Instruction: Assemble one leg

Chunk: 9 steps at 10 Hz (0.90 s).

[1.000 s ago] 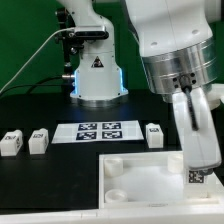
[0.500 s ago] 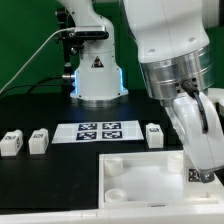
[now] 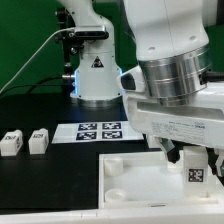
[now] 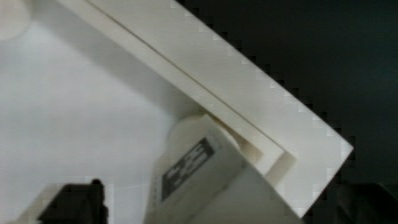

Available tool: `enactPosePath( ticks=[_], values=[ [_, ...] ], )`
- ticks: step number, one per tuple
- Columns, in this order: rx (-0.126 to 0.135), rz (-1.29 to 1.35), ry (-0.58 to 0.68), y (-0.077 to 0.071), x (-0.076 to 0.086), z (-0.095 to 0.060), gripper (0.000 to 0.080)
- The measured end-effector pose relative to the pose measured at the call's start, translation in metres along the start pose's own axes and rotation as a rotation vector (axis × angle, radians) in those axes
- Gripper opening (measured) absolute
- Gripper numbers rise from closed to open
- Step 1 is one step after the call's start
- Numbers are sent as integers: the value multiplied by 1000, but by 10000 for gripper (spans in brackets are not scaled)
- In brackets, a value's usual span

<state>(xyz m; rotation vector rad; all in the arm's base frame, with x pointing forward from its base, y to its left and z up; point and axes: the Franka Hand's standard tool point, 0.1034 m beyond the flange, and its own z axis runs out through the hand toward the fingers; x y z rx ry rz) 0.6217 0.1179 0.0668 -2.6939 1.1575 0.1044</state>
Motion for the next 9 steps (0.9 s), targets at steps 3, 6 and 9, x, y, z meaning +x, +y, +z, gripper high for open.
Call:
enactPosePath(
  ticks=[3, 6, 9],
  values=[
    [-87, -407, 12, 1, -5, 0, 649],
    [-101, -497, 25, -2, -9, 1, 520],
    [-94, -225, 35, -1, -8, 2, 297]
  ],
)
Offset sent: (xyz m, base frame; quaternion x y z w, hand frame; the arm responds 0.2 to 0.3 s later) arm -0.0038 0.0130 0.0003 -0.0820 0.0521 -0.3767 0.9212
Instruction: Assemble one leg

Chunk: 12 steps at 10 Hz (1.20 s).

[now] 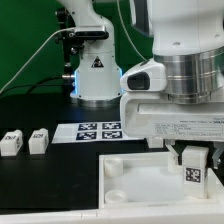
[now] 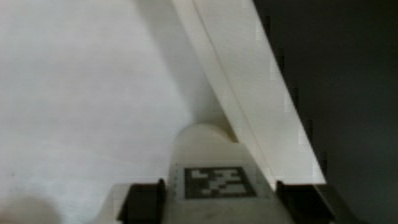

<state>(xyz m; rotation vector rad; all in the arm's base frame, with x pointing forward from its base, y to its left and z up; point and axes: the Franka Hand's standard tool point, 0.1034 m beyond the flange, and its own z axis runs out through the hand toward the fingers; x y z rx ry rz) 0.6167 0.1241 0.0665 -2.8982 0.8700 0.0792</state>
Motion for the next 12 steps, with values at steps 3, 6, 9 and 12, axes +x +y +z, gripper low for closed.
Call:
enactPosePath(
  ticks=[3, 6, 9, 12],
  values=[
    [23, 332, -12, -2, 4, -2, 296],
    [44, 726, -20, -8, 7, -5, 296],
    [80, 1132, -35, -11, 9, 1, 296],
    [86, 1360, -32, -12, 10, 0, 297]
  ],
)
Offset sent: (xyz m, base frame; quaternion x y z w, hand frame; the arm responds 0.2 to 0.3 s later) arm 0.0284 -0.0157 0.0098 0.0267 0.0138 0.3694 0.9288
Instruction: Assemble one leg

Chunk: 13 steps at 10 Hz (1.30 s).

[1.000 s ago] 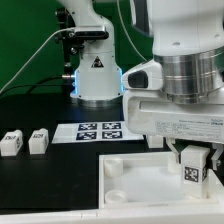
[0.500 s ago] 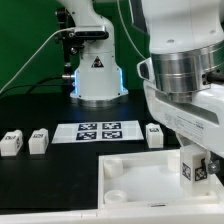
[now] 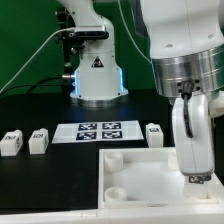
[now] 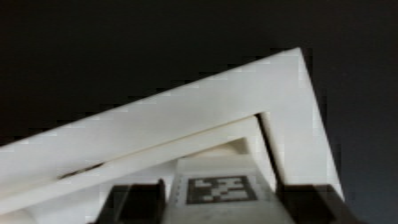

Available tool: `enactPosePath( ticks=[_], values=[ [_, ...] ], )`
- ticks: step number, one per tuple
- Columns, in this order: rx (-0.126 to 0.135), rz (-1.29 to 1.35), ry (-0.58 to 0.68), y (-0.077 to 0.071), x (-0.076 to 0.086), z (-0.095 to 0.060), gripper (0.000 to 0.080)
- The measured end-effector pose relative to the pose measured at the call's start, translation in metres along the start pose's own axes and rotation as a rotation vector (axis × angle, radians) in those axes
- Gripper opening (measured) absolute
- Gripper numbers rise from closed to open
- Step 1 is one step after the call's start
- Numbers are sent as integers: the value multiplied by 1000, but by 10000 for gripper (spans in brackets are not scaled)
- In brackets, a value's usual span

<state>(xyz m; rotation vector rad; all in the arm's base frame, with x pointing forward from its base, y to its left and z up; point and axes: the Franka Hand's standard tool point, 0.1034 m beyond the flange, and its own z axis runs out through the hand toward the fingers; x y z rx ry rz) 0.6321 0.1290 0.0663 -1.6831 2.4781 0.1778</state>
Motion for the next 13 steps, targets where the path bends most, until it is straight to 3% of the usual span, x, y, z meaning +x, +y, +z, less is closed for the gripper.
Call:
enactPosePath(
  ticks=[2, 3, 4, 5, 6, 7, 9, 13],
  values=[
    [11, -13, 0, -1, -2, 0, 297],
    [10, -19, -2, 0, -3, 0, 477],
    [9, -19, -5, 0, -3, 0, 477],
    [8, -22, -6, 1, -4, 0, 591],
    [8, -27, -6, 1, -5, 0, 637],
    [28, -33, -23, 5, -9, -5, 646],
    [33, -31, -48, 19, -12, -20, 646],
    [31, -44, -47, 20, -12, -18, 649]
  ],
)
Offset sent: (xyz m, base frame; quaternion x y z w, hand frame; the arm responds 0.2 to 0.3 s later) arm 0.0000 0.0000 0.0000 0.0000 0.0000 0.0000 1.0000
